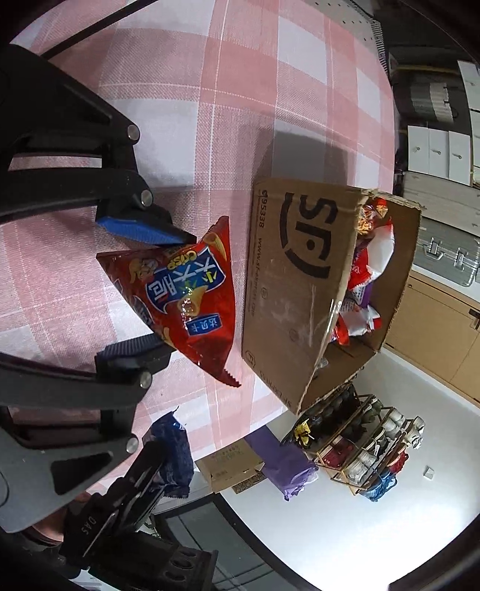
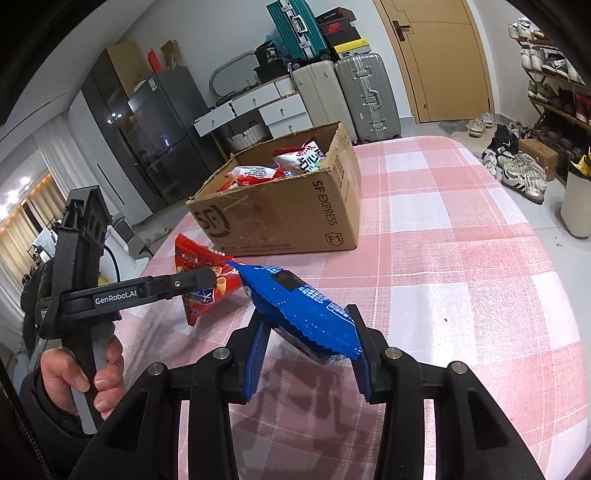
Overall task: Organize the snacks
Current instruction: 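Lift both held bags and carry them over the cardboard box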
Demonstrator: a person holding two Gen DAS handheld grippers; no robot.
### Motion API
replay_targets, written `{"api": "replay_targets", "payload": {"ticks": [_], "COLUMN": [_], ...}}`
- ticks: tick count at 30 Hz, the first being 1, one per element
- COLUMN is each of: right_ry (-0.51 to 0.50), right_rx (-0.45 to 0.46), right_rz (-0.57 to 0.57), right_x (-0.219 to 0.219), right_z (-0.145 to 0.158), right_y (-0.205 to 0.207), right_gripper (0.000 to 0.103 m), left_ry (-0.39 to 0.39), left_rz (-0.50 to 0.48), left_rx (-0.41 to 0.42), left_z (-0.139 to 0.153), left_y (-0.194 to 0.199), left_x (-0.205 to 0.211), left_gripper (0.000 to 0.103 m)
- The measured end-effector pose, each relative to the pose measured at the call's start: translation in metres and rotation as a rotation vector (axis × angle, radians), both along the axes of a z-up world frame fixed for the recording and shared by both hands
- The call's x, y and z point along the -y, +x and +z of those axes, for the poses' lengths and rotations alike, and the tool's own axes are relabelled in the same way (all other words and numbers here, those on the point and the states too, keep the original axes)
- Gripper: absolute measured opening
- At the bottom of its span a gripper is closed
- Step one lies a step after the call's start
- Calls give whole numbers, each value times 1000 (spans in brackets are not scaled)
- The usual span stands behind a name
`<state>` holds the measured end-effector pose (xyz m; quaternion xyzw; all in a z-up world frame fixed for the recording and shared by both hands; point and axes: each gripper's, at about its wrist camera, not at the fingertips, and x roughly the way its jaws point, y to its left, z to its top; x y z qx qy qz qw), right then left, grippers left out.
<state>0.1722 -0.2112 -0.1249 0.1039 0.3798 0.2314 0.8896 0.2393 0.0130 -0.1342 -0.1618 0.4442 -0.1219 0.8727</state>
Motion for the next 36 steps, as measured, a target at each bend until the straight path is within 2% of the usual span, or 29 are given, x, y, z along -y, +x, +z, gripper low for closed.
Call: {"api": "replay_targets", "payload": {"ticks": [10,23,30,36], "right_ry": [4,6,0,-15], "right_rx": [31,128,213,270], "right_rz": [14,36,69,108], "right_x": [-8,-25,-33,-40], "right_z": [13,50,84,120], "right_y": [-14,-48,-65,-63], "right_gripper": [41,41,41,41], "left_ry": [18,71,69,70], "left_rz": [-10,-46,-61,-77], "left_rx": [40,105,149,152], "left_z": [29,97,140,172], "left_y": [-33,-75,-94,-94], "left_x": [-3,-3,-8,-17], "left_gripper": [41,42,42,42]}}
